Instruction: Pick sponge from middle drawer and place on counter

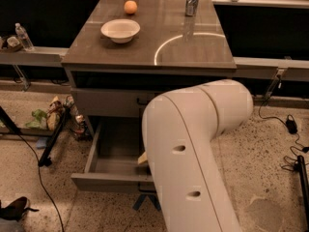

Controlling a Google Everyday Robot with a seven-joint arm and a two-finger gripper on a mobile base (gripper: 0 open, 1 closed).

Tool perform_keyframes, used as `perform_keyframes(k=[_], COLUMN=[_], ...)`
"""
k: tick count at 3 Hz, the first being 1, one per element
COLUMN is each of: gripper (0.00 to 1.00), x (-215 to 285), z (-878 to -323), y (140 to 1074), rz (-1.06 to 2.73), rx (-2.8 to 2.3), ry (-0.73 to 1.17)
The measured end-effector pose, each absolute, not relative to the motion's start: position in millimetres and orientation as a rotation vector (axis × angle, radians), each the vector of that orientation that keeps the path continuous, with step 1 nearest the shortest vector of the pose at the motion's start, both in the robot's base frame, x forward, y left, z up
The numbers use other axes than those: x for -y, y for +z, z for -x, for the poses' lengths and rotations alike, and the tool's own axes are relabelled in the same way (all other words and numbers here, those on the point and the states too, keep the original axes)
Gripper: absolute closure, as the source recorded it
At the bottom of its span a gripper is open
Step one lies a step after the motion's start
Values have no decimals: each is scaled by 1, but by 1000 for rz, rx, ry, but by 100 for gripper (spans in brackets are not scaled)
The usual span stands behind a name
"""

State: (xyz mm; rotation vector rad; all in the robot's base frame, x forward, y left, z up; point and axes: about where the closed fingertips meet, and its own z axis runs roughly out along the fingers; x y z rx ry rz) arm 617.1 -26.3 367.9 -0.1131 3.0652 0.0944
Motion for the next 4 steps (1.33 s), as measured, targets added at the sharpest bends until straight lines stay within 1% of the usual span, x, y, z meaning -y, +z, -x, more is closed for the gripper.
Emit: perform_keyframes(k=[1,3,4], gripper=[18,64,96], x=[30,32,34], z=[-615,-612,-612], y=[351,349,357], rz=[60,42,47], rx=[-3086,-3094,-3087], ry=[72,64,73])
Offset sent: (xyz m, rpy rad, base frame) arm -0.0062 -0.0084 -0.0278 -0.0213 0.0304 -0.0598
